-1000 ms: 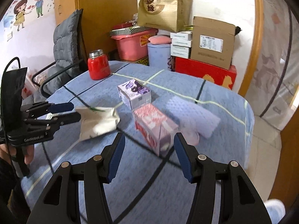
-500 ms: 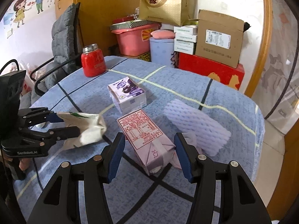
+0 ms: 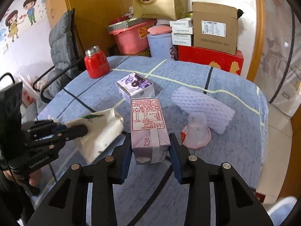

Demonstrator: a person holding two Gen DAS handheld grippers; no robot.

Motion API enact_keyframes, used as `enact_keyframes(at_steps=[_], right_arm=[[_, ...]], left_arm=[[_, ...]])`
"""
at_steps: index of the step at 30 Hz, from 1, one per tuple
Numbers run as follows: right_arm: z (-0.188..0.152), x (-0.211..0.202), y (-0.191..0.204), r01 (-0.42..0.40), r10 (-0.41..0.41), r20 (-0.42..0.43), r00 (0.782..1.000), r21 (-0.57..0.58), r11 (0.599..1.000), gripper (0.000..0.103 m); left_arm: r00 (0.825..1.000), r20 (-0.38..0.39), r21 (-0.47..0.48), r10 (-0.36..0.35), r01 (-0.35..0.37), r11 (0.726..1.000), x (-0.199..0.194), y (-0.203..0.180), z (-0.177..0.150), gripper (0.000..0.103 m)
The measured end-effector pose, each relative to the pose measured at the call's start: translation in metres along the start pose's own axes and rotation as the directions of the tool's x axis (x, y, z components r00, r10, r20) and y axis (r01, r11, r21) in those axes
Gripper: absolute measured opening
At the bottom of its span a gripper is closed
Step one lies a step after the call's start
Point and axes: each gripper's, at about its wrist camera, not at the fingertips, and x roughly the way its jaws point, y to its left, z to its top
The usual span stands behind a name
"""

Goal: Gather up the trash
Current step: 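Carry the paper bag and carton over the wastebasket and open both grippers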

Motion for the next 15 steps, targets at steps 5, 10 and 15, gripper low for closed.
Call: enact_keyframes(at_steps=[5, 10, 15], right_arm=[[-0.014, -0.021, 0.008, 0.021, -0.022, 0.019, 1.000, 0.017, 1.000, 0.038], [-0.030, -0.054, 0.014, 0.042, -0.044, 0.057, 0.997, 0.033, 0.999, 0.038], [-0.047, -0.085, 0.015, 0.060, -0.065, 0.089, 0.994, 0.059, 0.996, 0.038]], left_arm=[[1.000, 0.004, 0.007, 0.008, -0.008, 1.000, -0.012, -0.013, -0.010, 0.008], [1.000, 0.029, 0.015, -0.004, 0.003, 1.000, -0.036, -0.030, -0.016, 0.007], [0.999, 0.047, 0.036, -0.015, 0.013, 0.999, -0.059, -0.053, -0.021, 0.007]])
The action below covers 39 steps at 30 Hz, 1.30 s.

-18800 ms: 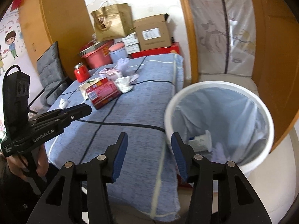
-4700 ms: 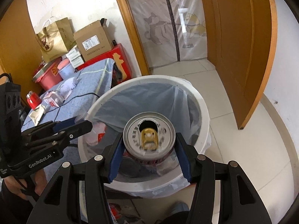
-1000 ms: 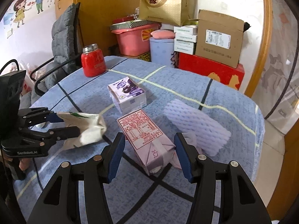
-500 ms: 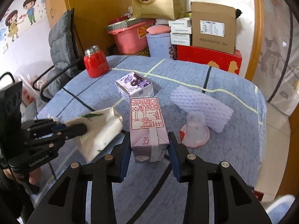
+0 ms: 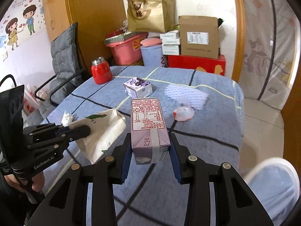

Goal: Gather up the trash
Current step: 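Carry the paper bag and carton over the wastebasket and open both grippers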

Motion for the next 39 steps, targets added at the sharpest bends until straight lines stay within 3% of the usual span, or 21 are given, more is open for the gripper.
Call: enact_keyframes(at_steps=[18, 39], right_arm=[[-0.058, -0.082, -0.024, 0.077, -0.081, 0.037, 0.996, 0.088, 0.993, 0.038], [-0.088, -0.138, -0.086, 0.179, -0.199, 0.071, 0.977, 0.223, 0.958, 0.038]], left_arm=[[0.996, 0.000, 0.062, -0.094, 0.094, 0.994, -0.037, -0.077, -0.024, 0.007], [0.980, -0.034, 0.125, -0.197, 0.200, 0.972, -0.019, -0.145, -0.019, 0.008]])
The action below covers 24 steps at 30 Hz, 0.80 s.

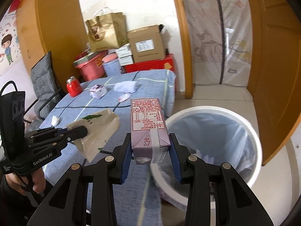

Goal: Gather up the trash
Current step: 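Carry the paper bag and carton over the wastebasket and open both grippers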

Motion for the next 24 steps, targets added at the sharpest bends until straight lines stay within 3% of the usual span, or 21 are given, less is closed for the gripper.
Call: enact_keyframes(at_steps=[24], right_arm=[[-0.019, -0.004, -0.076, 0.113, -0.108, -0.040, 0.993, 0.121, 0.986, 0.038]], left_arm=[[0.991, -0.088, 0.105, -0.103, 0.112, 0.988, 0.075, -0.070, 0.017, 0.008]])
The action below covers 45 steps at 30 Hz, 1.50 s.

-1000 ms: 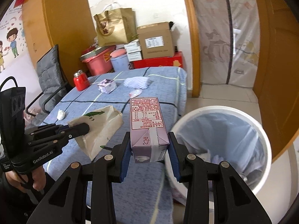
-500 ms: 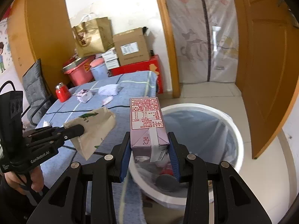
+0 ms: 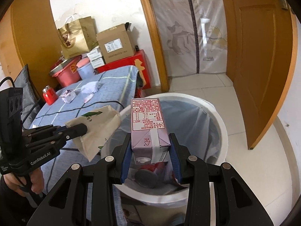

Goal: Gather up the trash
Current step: 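Carry the paper bag and carton over the wastebasket and open both grippers, then move both open grippers back over the table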

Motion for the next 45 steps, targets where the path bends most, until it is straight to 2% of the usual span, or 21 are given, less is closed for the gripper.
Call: enact_keyframes(at_steps=[14, 19, 21, 32, 45], right_arm=[[-0.007, 0.027, -0.011, 0.039, -0.038, -0.090, 0.995, 0.000, 0.999, 0.039], [-0.008, 0.028, -0.009, 0.043, -0.044, -0.091, 0.995, -0.005, 0.999, 0.039], [-0.007, 0.026, -0.009, 0.048, -0.048, -0.085, 0.995, -0.004, 0.999, 0.039], [-0.006, 0.007, 0.007, 0.028, -0.029, -0.044, 0.999, -0.019, 0.999, 0.039], [-0.006, -0.016, 0.041, -0.023, 0.023, 0.003, 1.000, -0.071, 0.997, 0.039]], left_arm=[[0.998, -0.053, 0.015, -0.021, 0.021, 1.000, 0.032, -0.010, -0.001, 0.009], [0.998, -0.055, 0.023, -0.024, 0.025, 0.999, 0.033, -0.010, -0.002, 0.022], [0.998, -0.054, 0.021, -0.022, 0.023, 1.000, 0.032, -0.009, -0.003, 0.023], [0.999, -0.025, -0.024, -0.038, 0.037, 0.999, 0.008, 0.001, -0.006, 0.023], [1.000, 0.027, -0.063, -0.015, 0.016, 0.998, -0.036, 0.015, -0.017, 0.023]])
